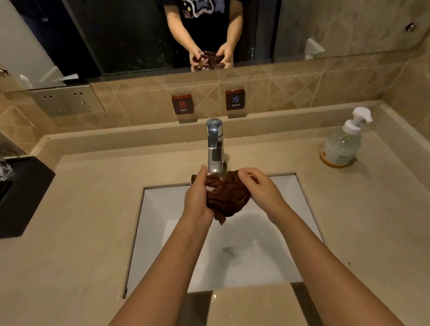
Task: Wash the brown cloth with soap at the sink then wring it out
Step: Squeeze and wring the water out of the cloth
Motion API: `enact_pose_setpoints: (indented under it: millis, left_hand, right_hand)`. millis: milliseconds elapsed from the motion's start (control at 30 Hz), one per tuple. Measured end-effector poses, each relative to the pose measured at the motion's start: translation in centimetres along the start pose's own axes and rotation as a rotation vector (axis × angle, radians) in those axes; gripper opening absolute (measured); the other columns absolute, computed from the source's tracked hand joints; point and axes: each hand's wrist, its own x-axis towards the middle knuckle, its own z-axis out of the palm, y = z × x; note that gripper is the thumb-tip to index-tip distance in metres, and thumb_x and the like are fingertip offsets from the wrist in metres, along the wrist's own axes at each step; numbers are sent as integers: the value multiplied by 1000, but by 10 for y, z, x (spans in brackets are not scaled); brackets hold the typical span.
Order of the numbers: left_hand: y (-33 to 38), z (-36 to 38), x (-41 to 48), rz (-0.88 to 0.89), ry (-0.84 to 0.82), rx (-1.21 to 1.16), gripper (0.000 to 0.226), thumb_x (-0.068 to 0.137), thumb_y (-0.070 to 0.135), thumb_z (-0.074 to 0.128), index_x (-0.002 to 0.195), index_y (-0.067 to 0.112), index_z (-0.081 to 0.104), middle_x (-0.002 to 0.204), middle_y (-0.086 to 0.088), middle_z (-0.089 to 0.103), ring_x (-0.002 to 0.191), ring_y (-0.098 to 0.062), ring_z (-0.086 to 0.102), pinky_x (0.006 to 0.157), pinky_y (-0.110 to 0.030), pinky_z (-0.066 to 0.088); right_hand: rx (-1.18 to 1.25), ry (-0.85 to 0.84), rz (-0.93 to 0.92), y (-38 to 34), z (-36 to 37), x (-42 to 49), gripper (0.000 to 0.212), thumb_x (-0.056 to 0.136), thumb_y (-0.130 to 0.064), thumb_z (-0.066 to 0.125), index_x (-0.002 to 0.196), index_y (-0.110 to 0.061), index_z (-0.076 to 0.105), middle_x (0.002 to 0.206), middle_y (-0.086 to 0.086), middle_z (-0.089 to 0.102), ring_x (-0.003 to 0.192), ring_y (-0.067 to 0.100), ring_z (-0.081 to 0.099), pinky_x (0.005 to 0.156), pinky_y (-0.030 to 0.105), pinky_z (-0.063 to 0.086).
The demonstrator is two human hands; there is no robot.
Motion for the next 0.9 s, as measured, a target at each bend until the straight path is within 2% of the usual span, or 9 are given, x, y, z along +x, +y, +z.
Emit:
enact_pose_setpoints:
  millis: [100,167,300,367,467,567,700,767,900]
  left_hand:
    - [17,5,-6,43,-89,73,52,90,47,56,116,4,66,119,-21,66,108,-36,64,96,-49,49]
    - [26,11,-8,101,-108,113,54,89,45,59,117,-1,64,116,-21,66,109,-37,64,95,-49,50]
    - [43,15,-20,150,-250,156,38,94,38,52,95,2,64,91,-15,61,93,-28,61,93,-41,48]
    - [50,10,-22,147,-292,184,35,96,37,48,98,6,63,94,-15,62,94,-25,60,93,-38,47]
    - [57,4,-22,121,-302,360,41,95,47,45,107,11,63,103,-13,66,100,-25,61,90,-38,46]
    - [65,-1,-27,142,-288,540,46,94,54,41,109,20,67,103,-8,73,93,-22,67,77,-37,51]
    - [73,-1,-35,206,-346,747,49,88,64,40,113,33,67,115,-3,71,110,-25,64,96,-43,47]
    - [80,3,-38,240,-423,731,48,90,64,34,119,39,61,119,2,69,110,-21,65,94,-40,47]
    - [98,8,-51,259,-565,692,60,84,66,35,117,21,57,93,-4,73,88,-19,69,87,-36,53]
  right_hand:
    - [-129,-215,-72,-15,-18,-5,45,90,-41,53,133,-30,44,122,-8,51,113,11,51,83,16,46]
    - [-259,-331,-129,-26,-19,-6,50,85,-45,60,131,-36,44,125,-6,47,113,12,50,91,27,50]
    - [-188,-280,-159,-46,-17,-13,32,76,-43,70,104,-28,63,111,3,58,100,21,62,83,49,56]
    - [-106,-277,-144,-54,-18,-16,26,77,-38,70,99,-24,65,109,5,61,97,23,64,77,53,56]
    - [-37,-221,-210,-67,-19,-16,14,88,-27,61,100,-27,67,112,1,62,105,20,60,87,43,55]
    - [68,-65,-279,-90,-23,-12,27,88,-6,51,98,-25,67,108,1,62,101,24,60,77,33,55]
    - [335,-5,-306,-129,-34,-7,40,84,8,44,110,-17,62,114,7,55,93,20,58,66,22,50]
    - [365,-8,-333,-145,-35,-6,43,84,8,43,111,-22,61,115,6,55,95,18,59,69,21,50]
    - [421,11,-393,-175,-40,-2,44,85,6,44,116,-22,58,117,10,56,98,22,60,74,27,51]
